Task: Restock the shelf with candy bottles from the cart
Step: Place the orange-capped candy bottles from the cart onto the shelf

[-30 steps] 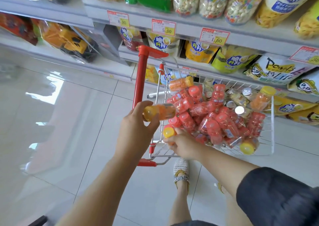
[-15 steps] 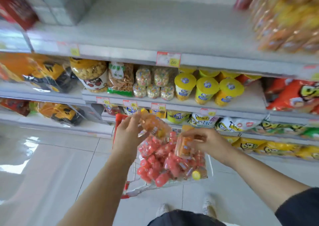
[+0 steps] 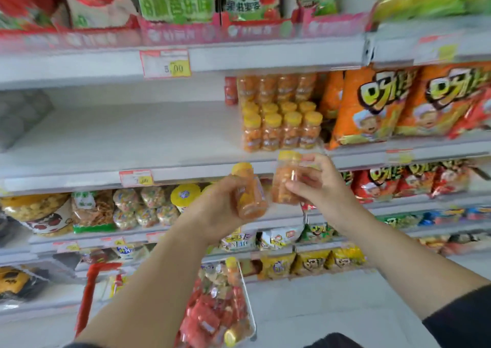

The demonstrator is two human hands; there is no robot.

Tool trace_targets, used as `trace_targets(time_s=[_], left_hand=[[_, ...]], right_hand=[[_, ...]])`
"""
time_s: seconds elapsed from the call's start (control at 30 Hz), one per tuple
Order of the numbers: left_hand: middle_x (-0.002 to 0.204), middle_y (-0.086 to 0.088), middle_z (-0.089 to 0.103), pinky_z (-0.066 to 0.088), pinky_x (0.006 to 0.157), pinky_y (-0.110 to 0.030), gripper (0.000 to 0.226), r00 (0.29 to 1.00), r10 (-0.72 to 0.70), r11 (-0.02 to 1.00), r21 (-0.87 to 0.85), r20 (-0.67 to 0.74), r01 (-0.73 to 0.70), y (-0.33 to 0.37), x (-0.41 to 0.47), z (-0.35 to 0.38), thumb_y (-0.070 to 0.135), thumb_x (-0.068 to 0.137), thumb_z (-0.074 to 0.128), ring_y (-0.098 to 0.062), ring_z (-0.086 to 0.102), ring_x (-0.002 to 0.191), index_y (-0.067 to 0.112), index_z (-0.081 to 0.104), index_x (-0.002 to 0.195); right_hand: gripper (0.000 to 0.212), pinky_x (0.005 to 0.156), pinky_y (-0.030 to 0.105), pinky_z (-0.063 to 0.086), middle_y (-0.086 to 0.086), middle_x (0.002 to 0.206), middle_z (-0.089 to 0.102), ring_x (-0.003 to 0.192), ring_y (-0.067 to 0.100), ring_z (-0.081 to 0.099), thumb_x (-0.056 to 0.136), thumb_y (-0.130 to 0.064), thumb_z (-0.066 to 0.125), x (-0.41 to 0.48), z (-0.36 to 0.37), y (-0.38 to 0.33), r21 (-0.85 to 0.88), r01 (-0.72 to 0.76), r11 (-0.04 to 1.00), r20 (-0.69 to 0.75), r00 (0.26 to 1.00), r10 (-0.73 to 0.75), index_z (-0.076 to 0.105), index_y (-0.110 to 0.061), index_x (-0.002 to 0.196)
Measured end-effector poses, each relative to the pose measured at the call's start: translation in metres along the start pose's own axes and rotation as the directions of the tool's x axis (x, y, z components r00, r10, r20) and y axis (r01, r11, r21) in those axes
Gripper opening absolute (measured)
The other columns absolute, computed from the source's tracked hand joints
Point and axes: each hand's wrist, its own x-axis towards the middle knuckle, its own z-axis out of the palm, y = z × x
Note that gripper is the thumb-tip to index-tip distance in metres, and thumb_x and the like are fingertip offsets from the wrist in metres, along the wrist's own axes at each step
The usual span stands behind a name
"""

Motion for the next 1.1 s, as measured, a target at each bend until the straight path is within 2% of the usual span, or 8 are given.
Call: trace_targets(time_s=[0.1, 0.23, 0.33, 0.43, 0.67, 0.77, 0.9, 1.1], left_hand=[[0.081, -0.006, 0.06, 0.047, 0.064, -0.033, 0.038, 0.983, 0.184, 0.959, 0.217, 0.002, -0.18, 0.007, 0.035, 0.023, 0.001, 0.081, 0.06, -0.017, 0.061, 0.067, 0.006, 0.052, 0.117], [0.093, -0.01, 0.067, 0.057, 0.068, -0.035, 0.034, 0.903, 0.426, 0.856, 0.348, -0.06, -0.382, 0.023, 0.075, 0.048, -0.005, 0.088, 0.059, -0.023, 0.067, 0.081, 0.006, 0.057, 0.121], [0.09, -0.007, 0.068, 0.056, 0.069, -0.034, 0.054, 0.858, 0.512, 0.77, 0.465, -0.044, -0.436, 0.041, 0.105, 0.056, -0.002, 0.075, 0.071, -0.019, 0.068, 0.077, 0.01, 0.054, 0.125], [0.113, -0.011, 0.064, 0.056, 0.086, -0.048, 0.087, 0.811, 0.575, 0.673, 0.626, -0.106, -0.395, 0.057, 0.128, 0.063, 0.015, 0.065, 0.079, -0.024, 0.067, 0.097, 0.014, 0.041, 0.144], [0.09, 0.01, 0.064, 0.053, 0.079, -0.033, 0.038, 0.658, 0.747, 0.39, 0.862, -0.091, -0.325, 0.072, 0.174, 0.07, 0.014, 0.082, 0.074, -0.011, 0.063, 0.083, 0.025, 0.054, 0.113], [0.108, -0.003, 0.064, 0.054, 0.082, -0.038, 0.04, 0.632, 0.772, 0.307, 0.908, -0.062, -0.285, 0.069, 0.19, 0.065, 0.021, 0.079, 0.073, -0.019, 0.064, 0.089, 0.025, 0.053, 0.114], [0.123, -0.005, 0.056, 0.047, 0.078, -0.025, 0.049, 0.607, 0.793, 0.243, 0.939, -0.048, -0.243, 0.062, 0.201, 0.065, 0.023, 0.084, 0.072, -0.016, 0.058, 0.096, 0.023, 0.051, 0.128], [0.127, -0.005, 0.053, 0.048, 0.097, -0.037, 0.052, 0.58, 0.813, 0.231, 0.941, -0.047, -0.248, 0.06, 0.207, 0.07, 0.021, 0.083, 0.073, -0.022, 0.057, 0.11, 0.018, 0.052, 0.131]], right_hand=[[0.068, 0.097, 0.044, 0.052, -0.003, 0.118, 0.069, 0.112, 0.014, 0.066, 0.077, -0.018, 0.083, 0.023, -0.028, -0.014, 0.054, 0.023, 0.998, -0.008, 1.0, -0.023, 0.049, -0.037, 0.133], [0.043, 0.099, 0.049, 0.052, -0.002, 0.108, 0.074, 0.107, 0.017, 0.068, 0.073, -0.016, 0.083, 0.055, -0.049, -0.029, 0.075, 0.071, 0.995, -0.039, 0.997, -0.068, 0.064, -0.035, 0.107], [0.038, 0.097, 0.042, 0.054, -0.01, 0.108, 0.073, 0.103, 0.007, 0.068, 0.079, -0.016, 0.079, 0.077, -0.054, -0.043, -0.084, 0.167, 0.982, -0.093, 0.98, -0.175, 0.067, -0.035, 0.109], [0.052, 0.098, 0.038, 0.053, -0.012, 0.119, 0.067, 0.108, 0.005, 0.064, 0.082, -0.016, 0.077, 0.1, -0.054, -0.053, -0.22, 0.245, 0.944, -0.162, 0.945, -0.283, 0.058, -0.028, 0.129], [0.057, 0.103, 0.035, 0.045, -0.005, 0.127, 0.061, 0.117, 0.013, 0.057, 0.085, -0.013, 0.073, 0.141, -0.053, -0.049, -0.391, 0.316, 0.864, -0.196, 0.889, -0.414, 0.05, -0.022, 0.136], [0.057, 0.104, 0.027, 0.038, -0.004, 0.136, 0.056, 0.127, 0.016, 0.051, 0.089, -0.013, 0.069, 0.152, -0.052, -0.049, -0.42, 0.32, 0.85, -0.217, 0.874, -0.436, 0.046, -0.023, 0.14], [0.059, 0.104, 0.022, 0.031, -0.005, 0.144, 0.051, 0.134, 0.016, 0.044, 0.091, -0.014, 0.068, 0.162, -0.051, -0.046, -0.428, 0.306, 0.851, -0.242, 0.868, -0.433, 0.042, -0.022, 0.144], [0.061, 0.109, 0.038, 0.041, -0.001, 0.139, 0.055, 0.129, 0.018, 0.05, 0.09, -0.015, 0.07, 0.171, -0.044, -0.031, -0.377, 0.276, 0.884, -0.311, 0.862, -0.402, 0.042, -0.018, 0.144]])
